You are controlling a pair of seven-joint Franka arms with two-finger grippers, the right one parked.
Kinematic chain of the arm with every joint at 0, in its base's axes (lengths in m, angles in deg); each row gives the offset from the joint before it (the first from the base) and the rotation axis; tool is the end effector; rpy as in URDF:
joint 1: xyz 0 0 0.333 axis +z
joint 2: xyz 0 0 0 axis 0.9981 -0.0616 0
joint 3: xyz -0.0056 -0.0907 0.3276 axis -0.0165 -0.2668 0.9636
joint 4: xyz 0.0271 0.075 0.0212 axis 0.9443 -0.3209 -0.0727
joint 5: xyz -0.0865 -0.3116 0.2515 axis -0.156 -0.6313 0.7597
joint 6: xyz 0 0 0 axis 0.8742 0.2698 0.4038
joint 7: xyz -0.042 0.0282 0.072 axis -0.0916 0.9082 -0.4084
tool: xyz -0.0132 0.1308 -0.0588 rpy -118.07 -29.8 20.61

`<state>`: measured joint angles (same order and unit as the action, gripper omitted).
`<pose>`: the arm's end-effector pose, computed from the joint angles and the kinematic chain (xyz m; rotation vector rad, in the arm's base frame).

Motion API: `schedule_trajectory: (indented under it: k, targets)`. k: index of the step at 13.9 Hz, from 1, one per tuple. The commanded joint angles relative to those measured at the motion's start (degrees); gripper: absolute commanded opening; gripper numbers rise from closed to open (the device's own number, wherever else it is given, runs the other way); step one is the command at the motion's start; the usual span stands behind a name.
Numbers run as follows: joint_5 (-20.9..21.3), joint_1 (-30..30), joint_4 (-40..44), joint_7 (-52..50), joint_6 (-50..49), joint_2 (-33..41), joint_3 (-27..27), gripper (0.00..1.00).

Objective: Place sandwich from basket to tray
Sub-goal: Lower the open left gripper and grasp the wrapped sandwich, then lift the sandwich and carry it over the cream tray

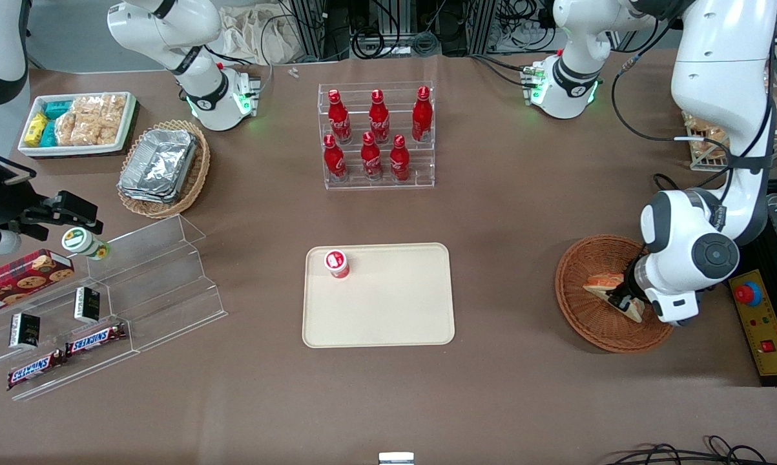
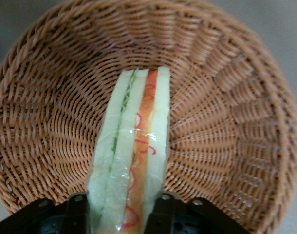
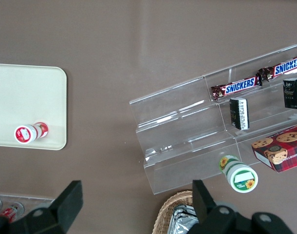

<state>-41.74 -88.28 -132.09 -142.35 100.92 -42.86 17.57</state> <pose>0.6547 0.0017 0.2287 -2.6954 -1.4581 0.0400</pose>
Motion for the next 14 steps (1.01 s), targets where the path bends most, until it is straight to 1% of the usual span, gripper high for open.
schedule_trajectory:
  k: [1, 4, 5, 6, 9, 11, 13, 14]
  targets:
    - [0.3, 0.2, 1.3, -0.2, -7.4, 6.6, -0.5, 0.00]
    - [0.3, -3.2, 9.2, 11.8, -24.0, 9.1, -1.2, 0.00]
    - [0.2, -4.4, 10.8, 14.5, -27.7, 9.8, -1.9, 0.00]
    - [-0.2, -5.8, 11.2, 15.6, -28.8, 10.6, -3.8, 0.00]
    - [-0.6, -7.7, 12.4, 15.5, -27.8, 9.5, -11.1, 0.00]
    - [-0.7, -8.0, 12.3, 15.4, -23.6, 8.4, -16.8, 0.00]
    - [-0.6, -9.7, 12.8, 15.0, -20.9, 5.8, -20.6, 0.00]
    - [-0.1, -12.0, 13.7, 15.0, -18.5, 3.6, -20.9, 0.00]
